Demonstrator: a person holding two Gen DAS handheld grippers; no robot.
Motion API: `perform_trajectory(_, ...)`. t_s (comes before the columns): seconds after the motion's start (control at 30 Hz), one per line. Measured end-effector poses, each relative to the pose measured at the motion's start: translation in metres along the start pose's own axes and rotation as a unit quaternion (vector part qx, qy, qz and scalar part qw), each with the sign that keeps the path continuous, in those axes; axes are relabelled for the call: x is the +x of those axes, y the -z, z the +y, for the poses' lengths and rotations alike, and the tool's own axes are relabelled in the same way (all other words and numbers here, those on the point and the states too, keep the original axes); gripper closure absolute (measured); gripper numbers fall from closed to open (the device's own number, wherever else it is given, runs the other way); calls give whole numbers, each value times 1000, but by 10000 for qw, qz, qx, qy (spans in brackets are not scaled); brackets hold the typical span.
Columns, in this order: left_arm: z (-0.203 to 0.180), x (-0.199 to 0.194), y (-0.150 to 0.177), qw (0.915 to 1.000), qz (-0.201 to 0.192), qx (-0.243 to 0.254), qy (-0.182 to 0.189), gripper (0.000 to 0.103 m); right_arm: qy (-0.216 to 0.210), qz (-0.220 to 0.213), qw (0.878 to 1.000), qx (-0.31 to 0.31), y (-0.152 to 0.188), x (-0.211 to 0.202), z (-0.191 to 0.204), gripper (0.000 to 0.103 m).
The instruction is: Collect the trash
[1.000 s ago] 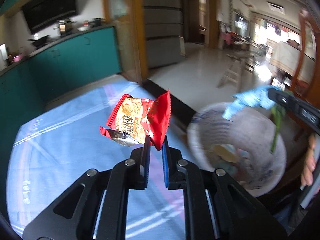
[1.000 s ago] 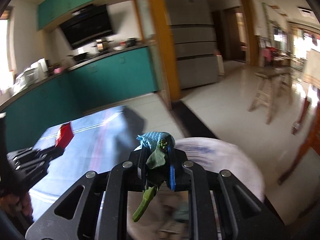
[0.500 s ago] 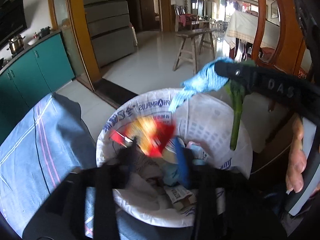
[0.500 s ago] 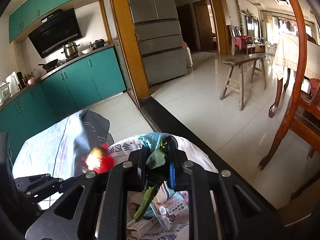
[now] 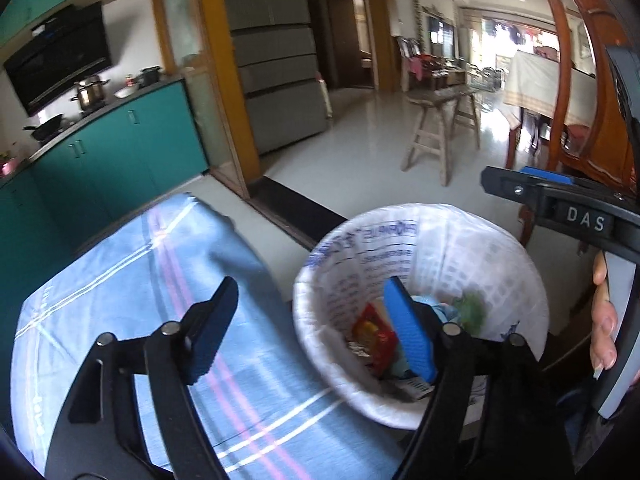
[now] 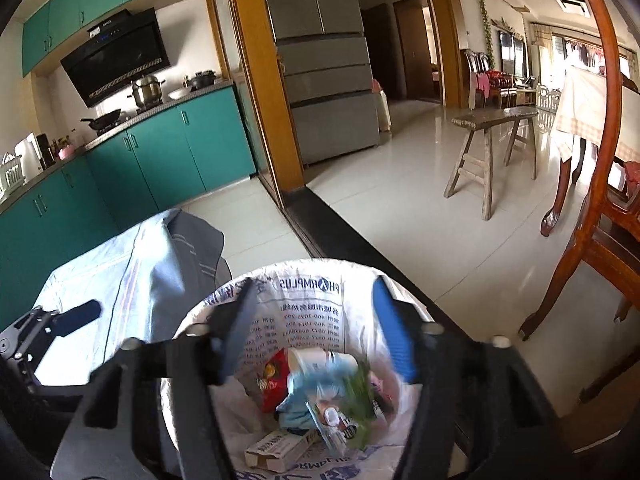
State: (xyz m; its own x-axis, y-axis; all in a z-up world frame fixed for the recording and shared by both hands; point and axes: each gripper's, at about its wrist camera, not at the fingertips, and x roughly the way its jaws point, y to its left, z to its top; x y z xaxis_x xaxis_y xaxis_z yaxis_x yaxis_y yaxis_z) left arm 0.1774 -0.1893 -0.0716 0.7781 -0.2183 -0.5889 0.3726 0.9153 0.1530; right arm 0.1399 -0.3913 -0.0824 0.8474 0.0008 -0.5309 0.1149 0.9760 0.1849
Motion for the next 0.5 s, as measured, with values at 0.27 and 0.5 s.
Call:
perform_trajectory(0.27,55,-58,34,9950,-299,-341,-890,5,40,-390,9992,-61,28,-34,28,14)
perform_trajectory(0.5,88,-139,58,9852,-391,-941,-1379,3,-159,-722,9969,-273,47,-115,85,3)
